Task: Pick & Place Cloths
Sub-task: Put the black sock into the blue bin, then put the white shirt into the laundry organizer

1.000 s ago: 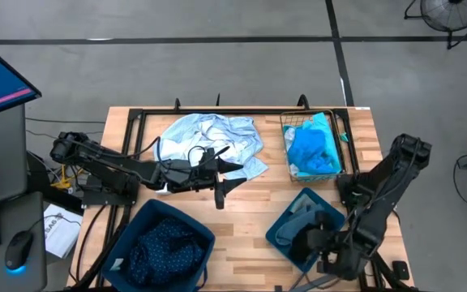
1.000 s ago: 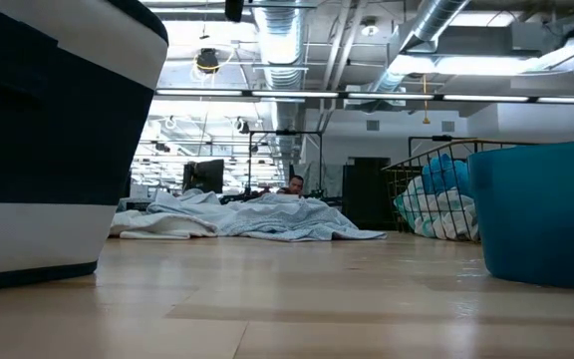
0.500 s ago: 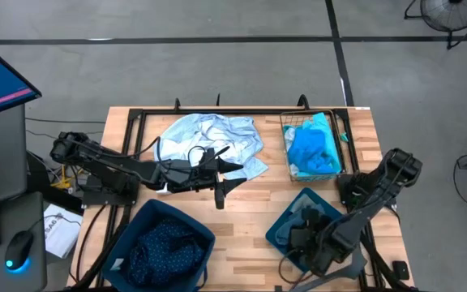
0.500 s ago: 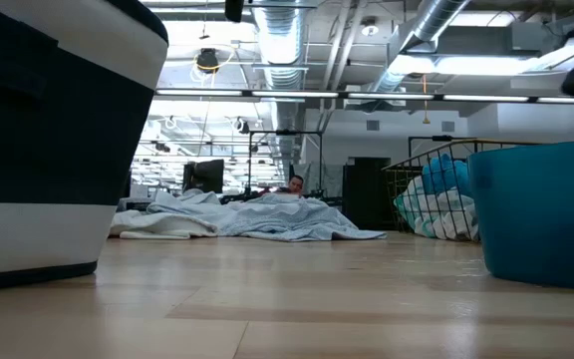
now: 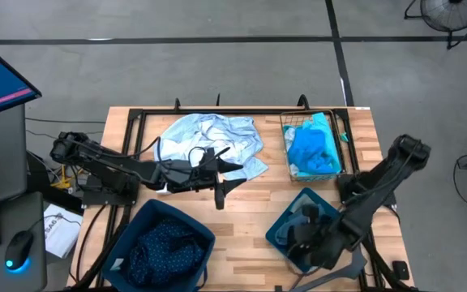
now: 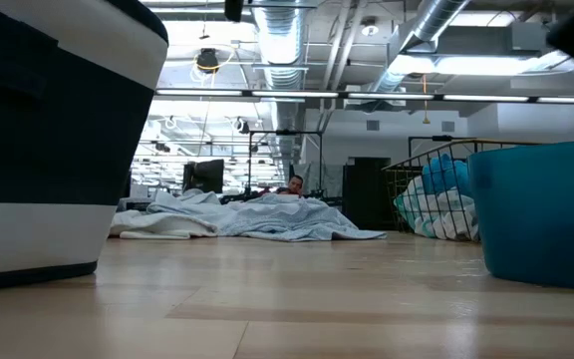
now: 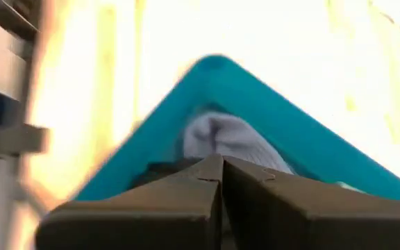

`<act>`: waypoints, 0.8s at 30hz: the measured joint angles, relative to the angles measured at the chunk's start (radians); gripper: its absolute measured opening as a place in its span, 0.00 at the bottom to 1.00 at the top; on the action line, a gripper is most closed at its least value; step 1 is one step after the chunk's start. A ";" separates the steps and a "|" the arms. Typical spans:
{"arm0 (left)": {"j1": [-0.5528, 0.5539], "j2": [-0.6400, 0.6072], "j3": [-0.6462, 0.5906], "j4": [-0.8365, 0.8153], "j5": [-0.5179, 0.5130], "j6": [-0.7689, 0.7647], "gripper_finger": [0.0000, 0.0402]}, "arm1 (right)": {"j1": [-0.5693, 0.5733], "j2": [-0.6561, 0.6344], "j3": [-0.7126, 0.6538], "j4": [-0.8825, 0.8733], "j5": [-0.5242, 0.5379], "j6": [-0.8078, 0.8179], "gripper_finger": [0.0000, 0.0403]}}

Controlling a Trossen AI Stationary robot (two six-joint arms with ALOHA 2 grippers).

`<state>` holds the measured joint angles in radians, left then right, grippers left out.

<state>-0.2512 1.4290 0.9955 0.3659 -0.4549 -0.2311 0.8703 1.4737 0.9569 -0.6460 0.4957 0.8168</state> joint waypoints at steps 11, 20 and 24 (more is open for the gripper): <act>0.073 -0.001 0.000 -0.336 -0.097 0.070 0.61 | -0.037 -0.273 0.001 -0.010 0.043 0.073 0.25; 0.242 0.116 -0.018 -0.306 0.044 0.006 0.66 | -0.071 -0.291 0.002 0.008 0.054 0.067 0.58; 0.258 0.239 -0.018 -0.232 0.066 0.033 0.66 | -0.086 -0.289 0.001 0.016 0.055 0.072 0.64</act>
<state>0.0072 1.6675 0.9775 0.1335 -0.3885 -0.1982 0.7839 1.1848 0.9581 -0.6299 0.5503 0.8887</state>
